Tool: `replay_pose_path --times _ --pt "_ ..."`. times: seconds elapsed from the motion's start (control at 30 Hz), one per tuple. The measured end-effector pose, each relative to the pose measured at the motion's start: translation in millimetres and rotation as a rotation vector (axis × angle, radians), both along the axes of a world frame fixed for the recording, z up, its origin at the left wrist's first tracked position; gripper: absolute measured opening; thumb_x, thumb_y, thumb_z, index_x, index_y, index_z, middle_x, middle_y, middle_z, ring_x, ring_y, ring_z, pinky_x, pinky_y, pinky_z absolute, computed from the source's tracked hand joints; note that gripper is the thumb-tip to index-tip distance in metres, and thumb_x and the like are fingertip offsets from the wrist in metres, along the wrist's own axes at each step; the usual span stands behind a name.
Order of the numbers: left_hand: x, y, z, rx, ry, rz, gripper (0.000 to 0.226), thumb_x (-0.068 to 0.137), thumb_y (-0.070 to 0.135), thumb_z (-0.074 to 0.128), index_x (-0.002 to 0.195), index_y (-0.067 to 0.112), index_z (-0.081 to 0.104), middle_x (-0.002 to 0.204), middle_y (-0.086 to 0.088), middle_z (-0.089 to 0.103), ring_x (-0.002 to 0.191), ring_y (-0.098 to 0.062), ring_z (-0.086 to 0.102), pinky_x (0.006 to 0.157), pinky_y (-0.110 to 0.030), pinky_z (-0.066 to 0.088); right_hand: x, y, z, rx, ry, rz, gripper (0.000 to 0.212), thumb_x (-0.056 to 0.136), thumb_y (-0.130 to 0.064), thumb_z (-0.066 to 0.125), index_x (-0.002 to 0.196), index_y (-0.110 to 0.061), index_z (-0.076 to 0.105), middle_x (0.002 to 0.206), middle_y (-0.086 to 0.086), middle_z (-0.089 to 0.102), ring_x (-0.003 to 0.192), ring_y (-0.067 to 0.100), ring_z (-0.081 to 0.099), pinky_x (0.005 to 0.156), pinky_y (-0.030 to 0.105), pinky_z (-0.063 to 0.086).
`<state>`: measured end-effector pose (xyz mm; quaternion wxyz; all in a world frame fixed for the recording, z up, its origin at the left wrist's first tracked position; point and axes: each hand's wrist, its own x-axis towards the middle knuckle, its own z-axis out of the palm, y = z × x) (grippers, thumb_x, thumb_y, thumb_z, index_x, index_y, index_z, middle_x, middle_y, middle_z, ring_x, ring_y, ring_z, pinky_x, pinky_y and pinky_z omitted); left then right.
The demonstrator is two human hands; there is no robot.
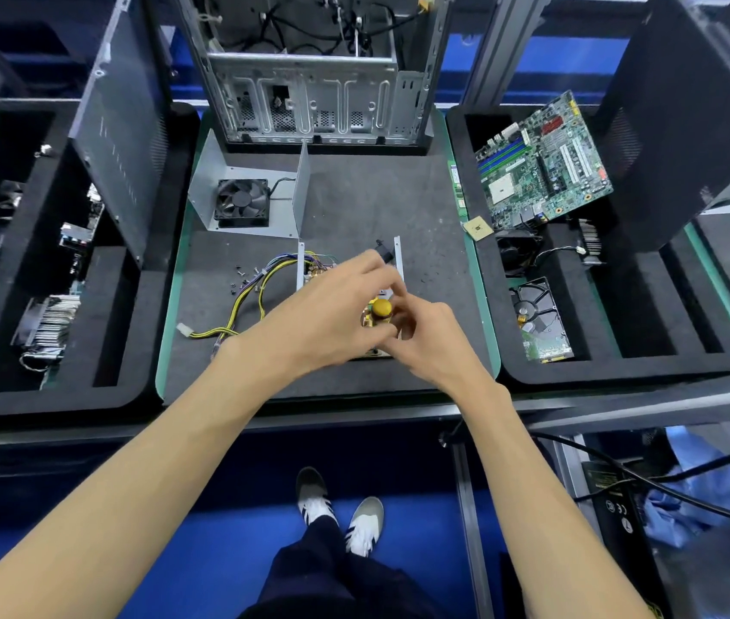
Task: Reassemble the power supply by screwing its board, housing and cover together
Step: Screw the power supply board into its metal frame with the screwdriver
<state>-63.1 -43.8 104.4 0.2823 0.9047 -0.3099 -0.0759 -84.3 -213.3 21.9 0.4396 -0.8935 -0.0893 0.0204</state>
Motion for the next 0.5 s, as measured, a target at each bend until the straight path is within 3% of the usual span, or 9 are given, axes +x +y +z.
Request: replay_pose_path --times 0.07,0.1,0.2,0.27,0.33,0.4,0.43,0.5 --pt "-1.1 -2.4 2.1 0.018 0.001 0.079 0.022 0.085 0.029 0.073 0.100 0.018 0.063 0.093 0.004 0.053 0.085 -0.019 0.055 0.078 -0.035 0.046 1.3 1.5 0.1 -0.002 0.017 -0.024 0.023 0.068 -0.052 0.059 0.084 -0.035 0.057 0.064 -0.011 0.059 0.060 0.012 0.049 0.060 0.033 0.045" --pt "-0.7 -2.2 2.4 0.040 0.007 0.085 0.016 0.086 0.024 0.071 0.098 0.016 0.064 0.091 0.003 0.054 0.085 -0.021 0.055 0.078 -0.038 0.046 1.1 2.8 0.8 -0.001 0.020 -0.014 0.023 0.070 -0.052 0.059 0.088 -0.037 0.057 0.065 -0.011 0.060 0.060 0.012 0.049 0.059 0.031 0.045" --pt "-1.3 -0.1 3.6 0.082 0.019 -0.018 0.022 0.086 0.004 0.060 0.106 0.010 0.067 0.105 -0.003 0.058 0.097 -0.023 0.054 0.087 -0.042 0.046 -1.9 3.2 2.7 -0.016 -0.018 0.042 0.023 0.076 -0.044 0.059 0.087 -0.062 0.049 0.072 -0.020 0.061 0.058 0.010 0.049 0.056 0.020 0.040" --pt "-5.0 -1.3 5.2 0.052 0.018 0.042 0.026 0.085 0.018 0.068 0.111 0.015 0.064 0.108 0.001 0.055 0.094 -0.021 0.056 0.085 -0.036 0.047 -2.9 2.8 3.0 -0.014 0.011 0.019 0.017 0.074 -0.044 0.056 0.083 -0.057 0.049 0.070 -0.018 0.061 0.058 0.010 0.047 0.055 0.026 0.040" --pt "-6.3 -4.0 8.3 0.043 0.006 0.115 0.024 0.085 0.029 0.071 0.104 0.016 0.063 0.096 0.002 0.053 0.086 -0.021 0.056 0.080 -0.036 0.046 -2.4 4.8 4.7 0.003 0.054 -0.012 0.015 0.072 -0.045 0.058 0.085 -0.048 0.052 0.065 -0.012 0.061 0.058 0.011 0.047 0.056 0.031 0.042" --pt "-4.1 -5.0 8.2 0.088 0.020 0.042 0.013 0.089 0.012 0.062 0.101 0.011 0.066 0.096 0.001 0.054 0.090 -0.021 0.053 0.083 -0.038 0.044 -3.2 7.0 7.2 0.012 0.070 0.010 0.017 0.073 -0.046 0.058 0.086 -0.055 0.051 0.063 -0.011 0.065 0.057 0.011 0.055 0.058 0.028 0.047" --pt "-3.8 -4.6 9.3 0.109 0.035 -0.007 0.020 0.087 0.003 0.058 0.104 0.011 0.066 0.101 -0.001 0.056 0.093 -0.020 0.052 0.086 -0.037 0.043 -4.2 7.3 8.0 0.013 0.077 0.026 0.016 0.075 -0.044 0.057 0.084 -0.055 0.050 0.062 -0.013 0.068 0.057 0.010 0.060 0.058 0.025 0.047" --pt "-6.1 -3.4 10.1 0.069 0.045 -0.004 0.025 0.087 0.008 0.063 0.111 0.014 0.064 0.109 -0.001 0.056 0.095 -0.020 0.054 0.084 -0.036 0.045 -6.6 5.1 7.7 0.019 0.095 0.035 0.009 0.078 -0.038 0.056 0.083 -0.046 0.054 0.058 -0.015 0.069 0.059 0.007 0.065 0.057 0.021 0.044"
